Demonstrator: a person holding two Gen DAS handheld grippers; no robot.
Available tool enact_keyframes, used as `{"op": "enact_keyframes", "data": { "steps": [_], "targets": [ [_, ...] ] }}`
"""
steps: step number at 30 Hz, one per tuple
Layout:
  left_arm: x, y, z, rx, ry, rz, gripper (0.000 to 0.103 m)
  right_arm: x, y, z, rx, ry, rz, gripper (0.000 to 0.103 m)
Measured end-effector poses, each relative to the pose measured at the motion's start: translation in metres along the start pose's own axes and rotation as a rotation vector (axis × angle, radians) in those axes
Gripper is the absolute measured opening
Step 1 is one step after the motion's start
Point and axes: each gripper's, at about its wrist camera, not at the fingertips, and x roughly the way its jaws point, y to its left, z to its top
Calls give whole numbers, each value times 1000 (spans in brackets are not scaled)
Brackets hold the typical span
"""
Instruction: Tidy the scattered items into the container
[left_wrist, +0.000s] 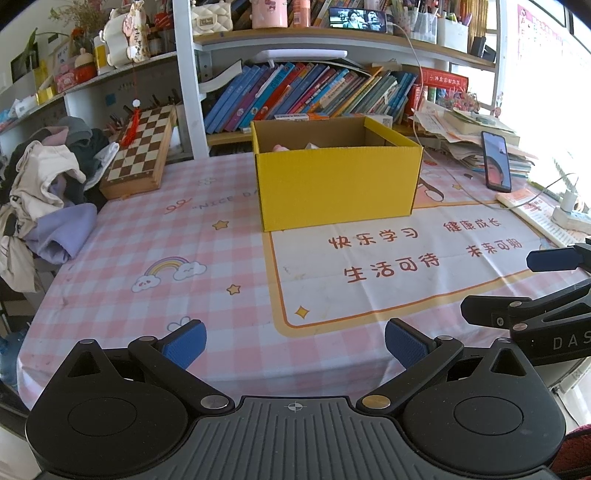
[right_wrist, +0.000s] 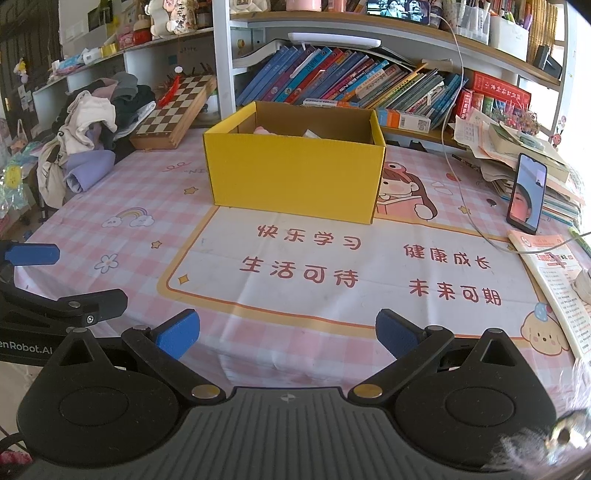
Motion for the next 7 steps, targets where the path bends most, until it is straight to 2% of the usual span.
{"op": "enact_keyframes", "data": {
  "steps": [7],
  "targets": [
    [1, 2, 1, -6, -3, -3, 103, 0, 0, 1, 1, 1, -1, 103]
  ]
}}
